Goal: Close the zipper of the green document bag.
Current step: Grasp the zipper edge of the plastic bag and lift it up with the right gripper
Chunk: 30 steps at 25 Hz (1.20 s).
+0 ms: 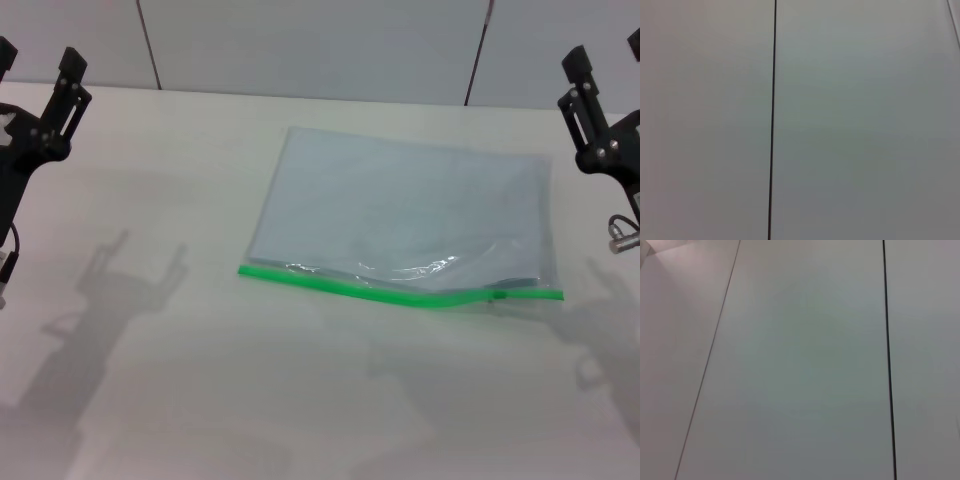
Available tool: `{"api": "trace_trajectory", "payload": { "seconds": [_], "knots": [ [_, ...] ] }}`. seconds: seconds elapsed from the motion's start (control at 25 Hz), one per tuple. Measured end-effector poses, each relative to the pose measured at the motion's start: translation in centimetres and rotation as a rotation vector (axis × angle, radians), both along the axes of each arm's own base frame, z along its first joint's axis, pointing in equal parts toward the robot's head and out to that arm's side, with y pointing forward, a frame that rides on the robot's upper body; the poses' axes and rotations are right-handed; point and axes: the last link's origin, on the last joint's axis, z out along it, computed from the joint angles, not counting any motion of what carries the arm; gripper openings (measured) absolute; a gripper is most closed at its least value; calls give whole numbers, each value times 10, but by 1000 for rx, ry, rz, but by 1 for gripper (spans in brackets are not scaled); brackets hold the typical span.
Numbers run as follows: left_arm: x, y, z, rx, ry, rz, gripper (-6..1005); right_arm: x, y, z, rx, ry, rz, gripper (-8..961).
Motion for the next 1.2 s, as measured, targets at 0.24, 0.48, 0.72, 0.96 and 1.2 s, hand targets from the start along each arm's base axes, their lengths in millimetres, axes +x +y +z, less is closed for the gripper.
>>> {"api": "trace_trajectory", "payload": {
  "seconds": [0.24, 0.48, 0.72, 0.96, 1.2],
  "knots": [
    [0, 0, 0, 0, 0, 0, 771, 1, 0, -2, -9, -9, -5, 611],
    [0, 0, 0, 0, 1, 2, 772, 6, 4, -7, -31, -58, -40, 613],
    [-1, 0, 0, 0, 7, 8, 771, 20, 3, -18, 21, -275, -116, 612],
    [-3, 0, -1, -6, 11, 22, 771, 42, -11, -26, 128, -581, -196, 600],
    [-6, 0, 0, -6, 13, 36, 771, 67, -18, -34, 176, -885, -270, 589]
  ]
}}
